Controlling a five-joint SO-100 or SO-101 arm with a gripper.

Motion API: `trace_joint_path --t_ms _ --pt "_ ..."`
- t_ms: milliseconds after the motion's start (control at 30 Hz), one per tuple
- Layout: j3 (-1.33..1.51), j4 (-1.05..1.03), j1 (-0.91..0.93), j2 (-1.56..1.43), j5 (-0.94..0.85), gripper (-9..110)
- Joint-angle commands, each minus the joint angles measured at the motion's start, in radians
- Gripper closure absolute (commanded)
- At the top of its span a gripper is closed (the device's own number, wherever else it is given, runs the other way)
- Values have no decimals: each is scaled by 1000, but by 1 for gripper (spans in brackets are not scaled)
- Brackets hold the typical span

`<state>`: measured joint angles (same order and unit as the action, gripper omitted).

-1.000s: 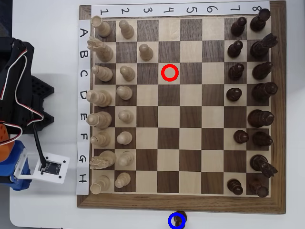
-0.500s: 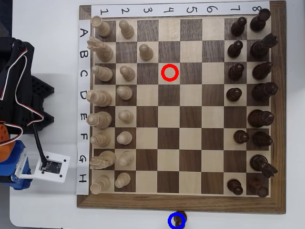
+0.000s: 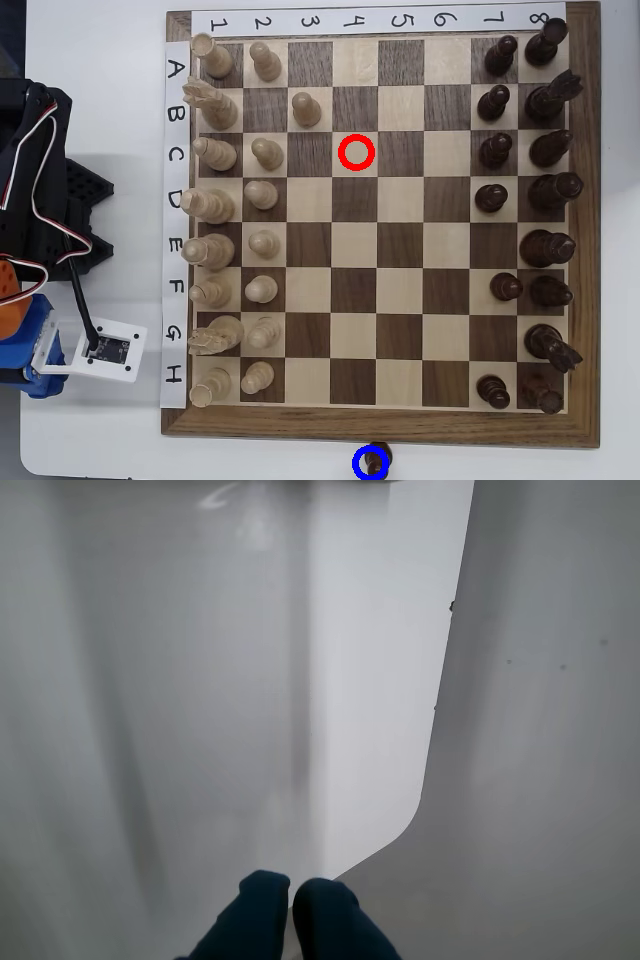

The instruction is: Move the piece to destination

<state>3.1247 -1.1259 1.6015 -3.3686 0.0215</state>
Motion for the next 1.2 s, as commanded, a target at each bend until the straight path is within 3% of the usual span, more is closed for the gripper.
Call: trace_joint_path --t_ms 0,1167 --pt "-5 17 -2 -57 -11 101" --pt "-5 18 -11 -57 -21 101"
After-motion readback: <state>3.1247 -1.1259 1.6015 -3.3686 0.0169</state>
